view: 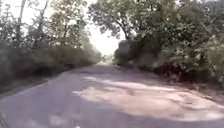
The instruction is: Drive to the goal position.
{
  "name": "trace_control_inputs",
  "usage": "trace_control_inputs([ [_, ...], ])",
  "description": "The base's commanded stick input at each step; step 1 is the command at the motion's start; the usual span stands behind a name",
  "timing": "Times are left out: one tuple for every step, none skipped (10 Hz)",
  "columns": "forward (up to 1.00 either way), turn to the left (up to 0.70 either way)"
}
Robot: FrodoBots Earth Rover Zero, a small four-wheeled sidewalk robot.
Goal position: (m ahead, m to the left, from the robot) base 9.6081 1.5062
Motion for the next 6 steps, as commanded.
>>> trace_control_inputs([
  [1.0, 0.0],
  [1.0, 0.0],
  [1.0, -0.04],
  [1.0, -0.22],
  [1.0, -0.4],
  [1.0, -0.4],
])
